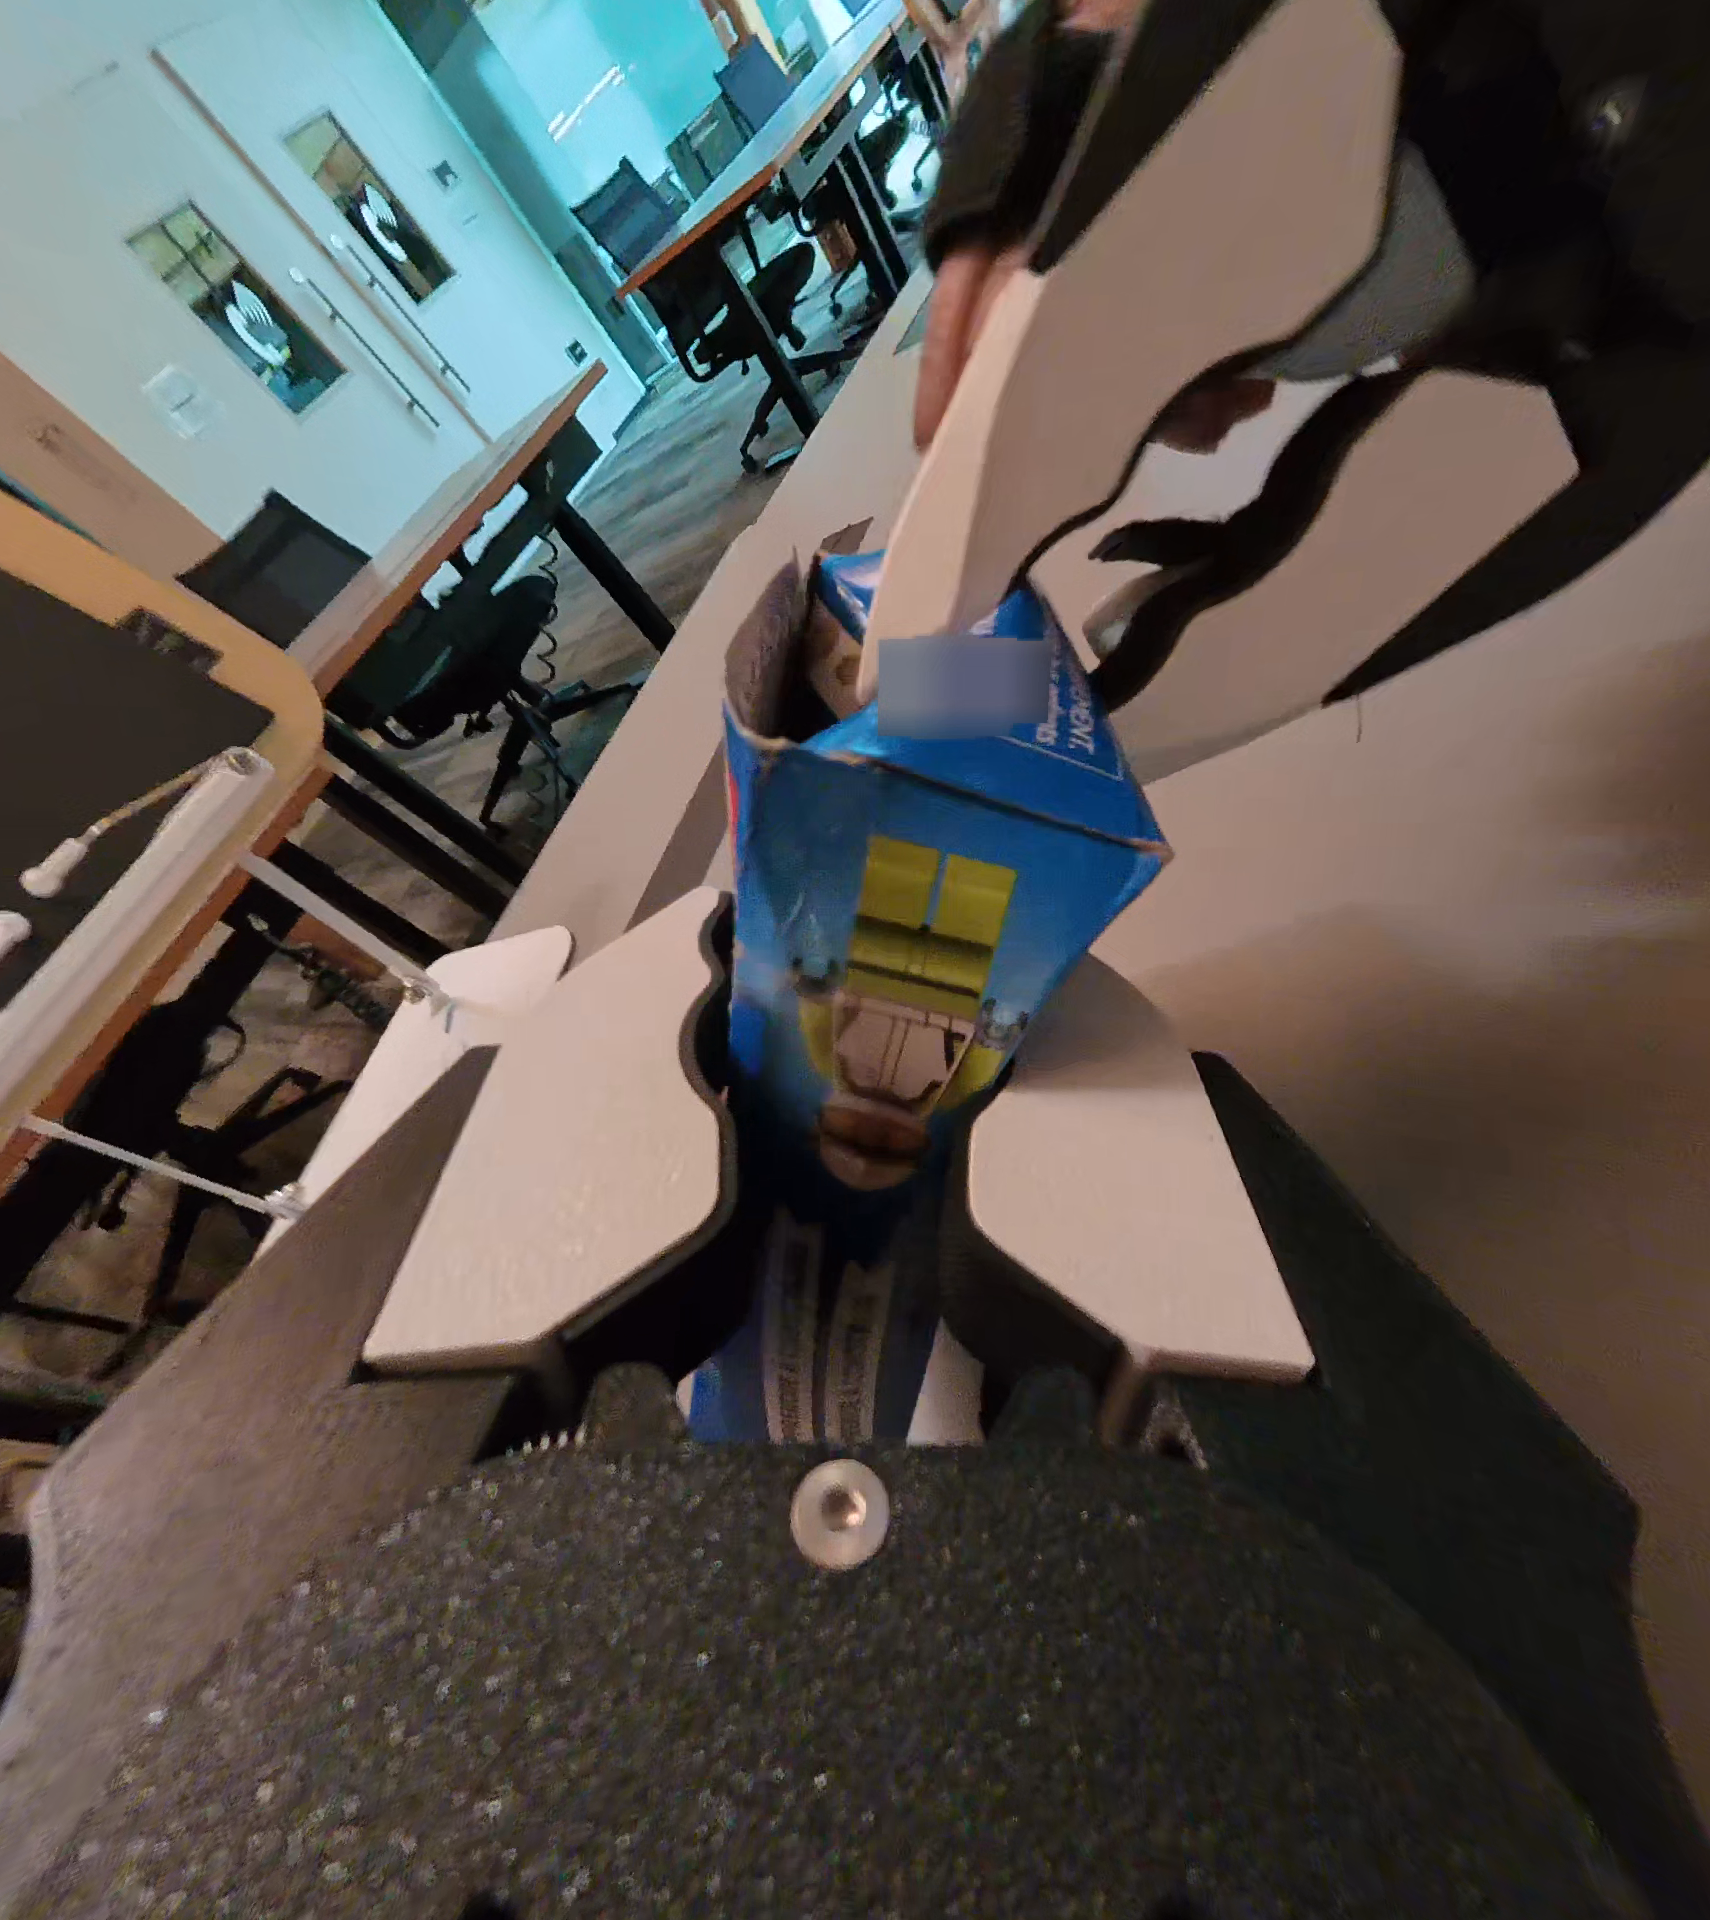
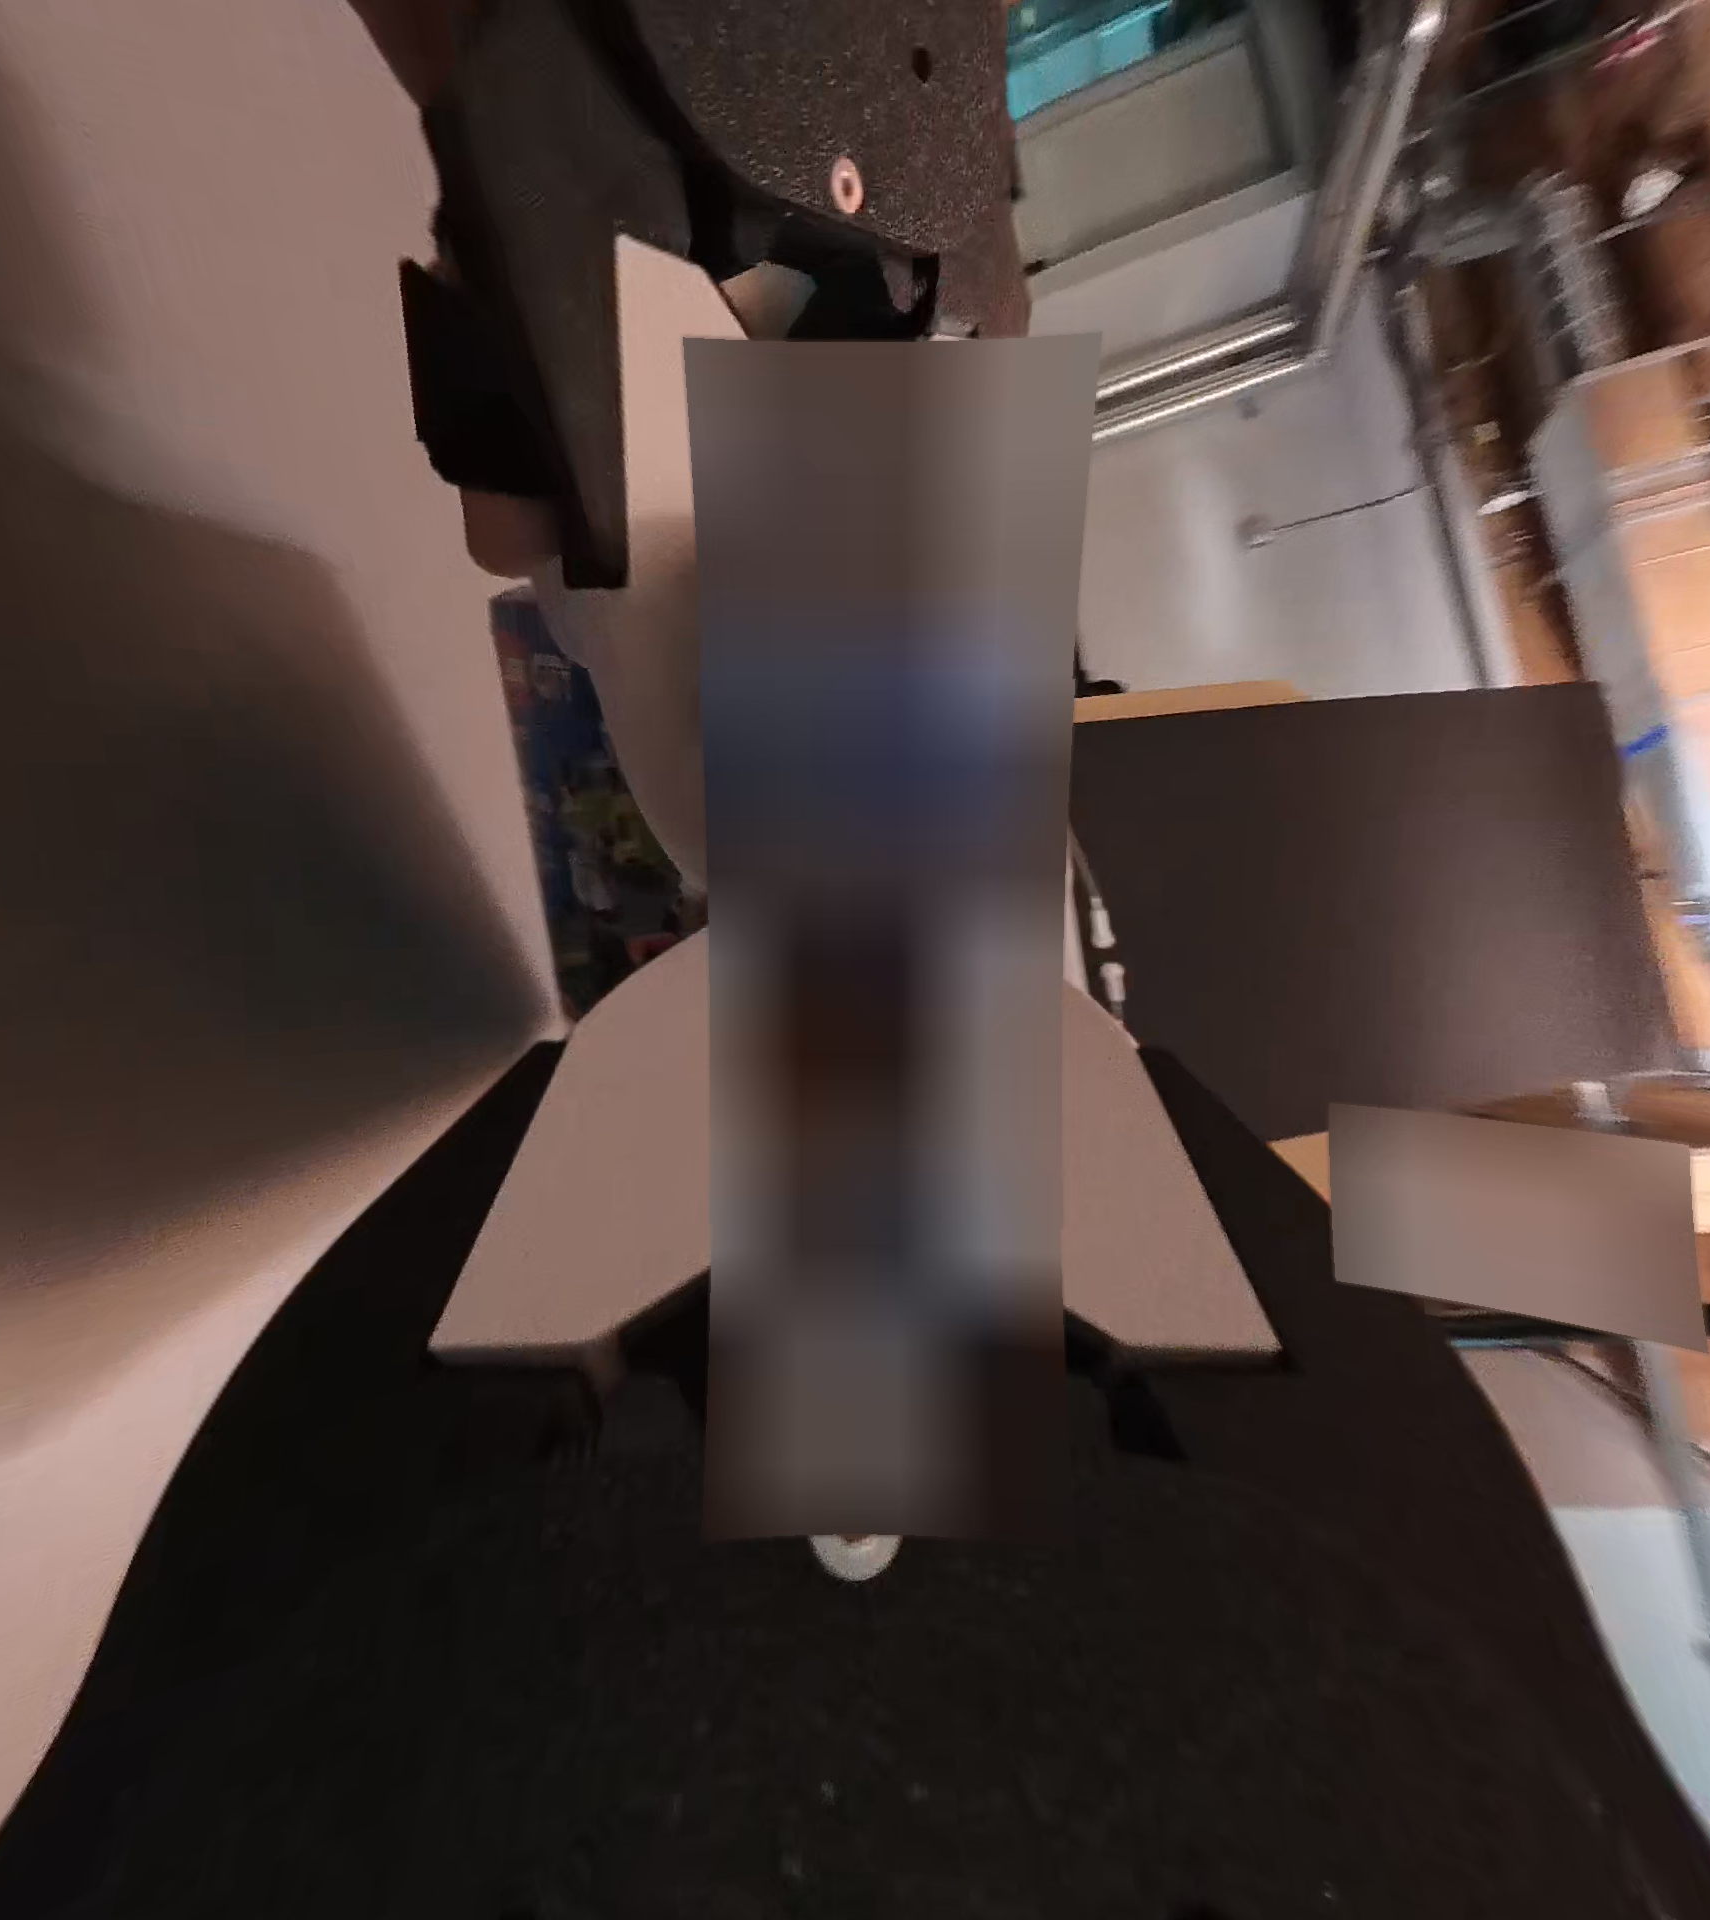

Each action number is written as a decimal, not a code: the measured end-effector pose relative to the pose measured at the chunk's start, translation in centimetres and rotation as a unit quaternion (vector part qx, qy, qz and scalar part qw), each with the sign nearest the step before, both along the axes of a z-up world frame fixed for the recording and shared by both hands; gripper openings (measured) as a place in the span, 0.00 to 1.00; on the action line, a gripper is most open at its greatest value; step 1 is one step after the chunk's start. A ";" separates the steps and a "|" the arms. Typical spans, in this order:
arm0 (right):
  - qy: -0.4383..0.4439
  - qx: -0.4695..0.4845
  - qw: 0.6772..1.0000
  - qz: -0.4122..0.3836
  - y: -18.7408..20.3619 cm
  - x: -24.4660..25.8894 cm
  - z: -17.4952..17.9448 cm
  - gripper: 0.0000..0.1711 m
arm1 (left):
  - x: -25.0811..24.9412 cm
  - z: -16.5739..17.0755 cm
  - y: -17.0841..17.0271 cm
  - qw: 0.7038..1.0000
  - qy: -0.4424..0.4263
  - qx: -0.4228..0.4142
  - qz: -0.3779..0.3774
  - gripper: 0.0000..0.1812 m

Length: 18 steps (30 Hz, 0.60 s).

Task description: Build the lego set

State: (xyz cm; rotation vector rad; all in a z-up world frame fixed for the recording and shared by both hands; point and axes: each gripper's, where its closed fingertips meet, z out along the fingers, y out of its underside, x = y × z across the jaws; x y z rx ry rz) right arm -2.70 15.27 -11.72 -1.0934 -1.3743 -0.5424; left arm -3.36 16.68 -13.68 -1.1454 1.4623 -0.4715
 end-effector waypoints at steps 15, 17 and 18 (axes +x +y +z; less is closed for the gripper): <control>-0.075 -0.300 0.948 0.074 -1.7 0.6 -2.3 0.20 | 1.4 -0.8 -1.9 0.998 0.020 0.036 -0.046 0.22; -0.119 -0.291 0.947 0.060 -1.4 0.5 -2.7 0.24 | 1.2 -0.8 -1.6 0.998 0.018 0.032 -0.042 0.22; -0.141 -0.290 0.945 0.050 -1.3 0.4 -3.1 0.29 | 1.1 -0.7 -1.5 0.999 0.014 0.026 -0.040 0.21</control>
